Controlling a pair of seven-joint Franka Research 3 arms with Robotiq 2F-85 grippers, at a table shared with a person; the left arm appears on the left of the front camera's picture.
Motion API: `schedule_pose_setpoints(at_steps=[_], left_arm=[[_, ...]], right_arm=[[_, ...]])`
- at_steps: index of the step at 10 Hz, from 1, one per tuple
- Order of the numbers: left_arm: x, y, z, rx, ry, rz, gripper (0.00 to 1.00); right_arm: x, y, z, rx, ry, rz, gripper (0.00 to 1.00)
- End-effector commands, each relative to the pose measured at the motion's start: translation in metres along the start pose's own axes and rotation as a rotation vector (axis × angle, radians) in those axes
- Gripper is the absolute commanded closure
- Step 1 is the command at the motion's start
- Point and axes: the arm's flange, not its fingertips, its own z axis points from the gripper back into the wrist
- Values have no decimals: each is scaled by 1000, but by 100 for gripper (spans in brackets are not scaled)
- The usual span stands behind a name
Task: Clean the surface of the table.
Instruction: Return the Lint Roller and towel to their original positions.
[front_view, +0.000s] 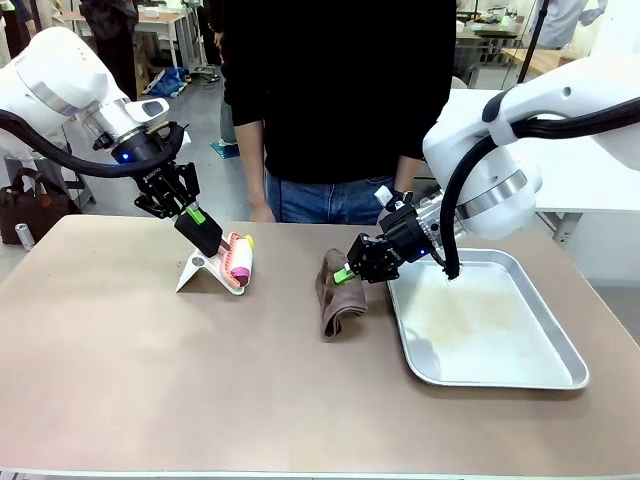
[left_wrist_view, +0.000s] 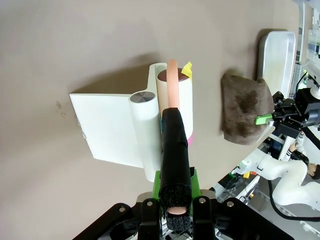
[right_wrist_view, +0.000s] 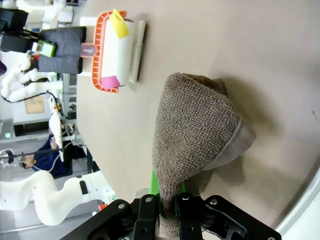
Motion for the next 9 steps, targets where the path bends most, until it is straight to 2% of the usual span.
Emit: schedule_pose_setpoints(at_steps=[1, 5, 6, 9], left_arm=[[-8, 3, -3, -21, -17, -15, 77], [-9, 5, -8, -24, -4, -14, 77], [-10, 5, -8, -24, 0, -16, 77], [-9, 6, -8, -22, 3, -15, 77]], right_arm=[[0, 1, 0, -12, -7, -16, 88], [-1, 0, 2, -52, -9, -30, 88], [-1, 0, 2, -75, 26, -39, 88], [0, 6, -8, -216, 90, -25, 88]])
